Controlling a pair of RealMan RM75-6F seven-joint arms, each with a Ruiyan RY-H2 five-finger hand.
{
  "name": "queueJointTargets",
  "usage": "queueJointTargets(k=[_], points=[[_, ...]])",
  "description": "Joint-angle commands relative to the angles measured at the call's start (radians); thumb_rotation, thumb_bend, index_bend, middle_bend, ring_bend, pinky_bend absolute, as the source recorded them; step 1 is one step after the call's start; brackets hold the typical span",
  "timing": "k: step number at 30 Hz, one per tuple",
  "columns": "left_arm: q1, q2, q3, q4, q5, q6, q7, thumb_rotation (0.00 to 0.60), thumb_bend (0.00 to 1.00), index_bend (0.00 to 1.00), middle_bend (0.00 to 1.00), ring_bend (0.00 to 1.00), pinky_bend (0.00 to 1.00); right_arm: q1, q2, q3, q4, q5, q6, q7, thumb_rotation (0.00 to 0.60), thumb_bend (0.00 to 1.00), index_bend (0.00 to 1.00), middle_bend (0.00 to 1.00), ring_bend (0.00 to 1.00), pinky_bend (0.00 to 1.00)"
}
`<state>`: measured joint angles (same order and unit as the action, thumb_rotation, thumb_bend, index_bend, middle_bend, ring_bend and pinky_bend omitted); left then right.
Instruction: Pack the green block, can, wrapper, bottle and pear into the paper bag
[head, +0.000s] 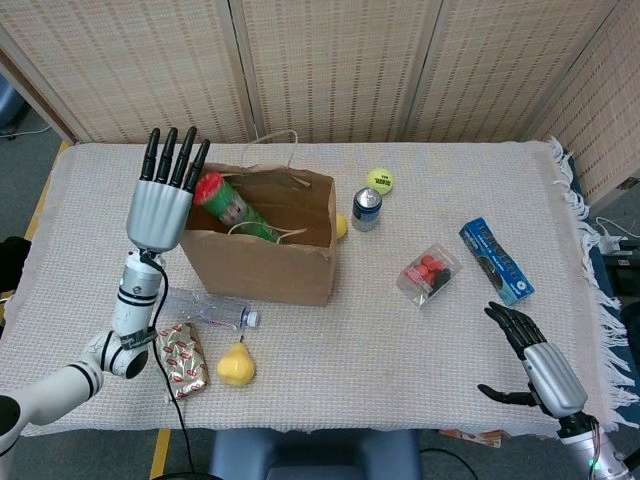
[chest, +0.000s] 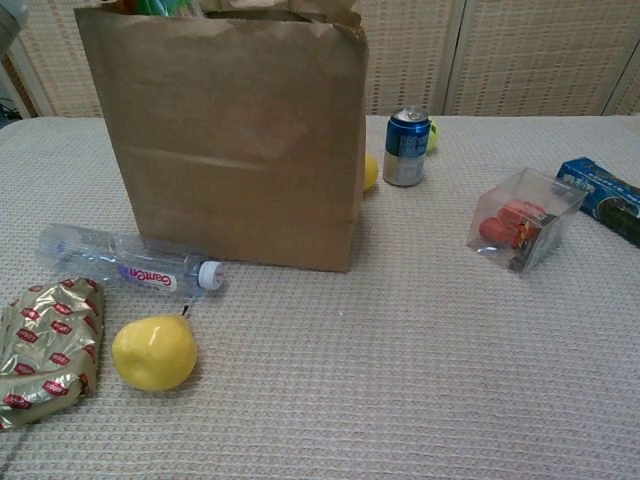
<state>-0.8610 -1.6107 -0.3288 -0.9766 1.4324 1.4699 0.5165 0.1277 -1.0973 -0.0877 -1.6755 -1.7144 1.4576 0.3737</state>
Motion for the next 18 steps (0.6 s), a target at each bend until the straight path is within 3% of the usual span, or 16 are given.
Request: queueJointTargets(k=[1,8,13,16,17,18], points=[[-0.001,-0.001,-0.002,-0.006,-0.002,0.002,0.0,0.6,0.51,0.0,0.0,0.0,0.06,0.0,0.0,0.001,0.0,0.001,0.0,-0.001,0.6,0.01,0.0,0.0,0.0,0.06],[0.017,0.029,-0.008,-0.045,-0.006,0.024,0.0,0.6,0.51,0.0,0.0,0.0,0.06,0.002,0.003,0.0,-0.002,0.003,-0.005,0.0,0.6,0.02,0.0,0.0,0.0,0.06],[0.073,0.106,0.004,-0.107,0.007,0.07,-0.012,0.6,0.53,0.03,0.0,0.0,0.09,0.001,0.003,0.002,-0.001,0.003,-0.003,0.0,0.6,0.02,0.0,0.0,0.0,0.06],[0.129,0.164,0.016,-0.157,0.007,0.107,-0.03,0.6,0.55,0.17,0.07,0.12,0.25,0.001,0.004,0.0,-0.001,0.002,-0.005,-0.003,0.6,0.02,0.0,0.0,0.0,0.06],[0.148,0.18,0.021,-0.171,0.007,0.118,-0.038,0.6,0.55,0.23,0.13,0.19,0.31,0.001,0.004,-0.001,-0.001,0.002,-0.006,-0.004,0.6,0.02,0.0,0.0,0.0,0.06],[0.175,0.202,0.027,-0.194,0.006,0.136,-0.054,0.6,0.56,0.34,0.26,0.31,0.42,0.001,0.004,-0.002,-0.002,0.003,-0.008,-0.008,0.6,0.02,0.0,0.0,0.0,0.06]])
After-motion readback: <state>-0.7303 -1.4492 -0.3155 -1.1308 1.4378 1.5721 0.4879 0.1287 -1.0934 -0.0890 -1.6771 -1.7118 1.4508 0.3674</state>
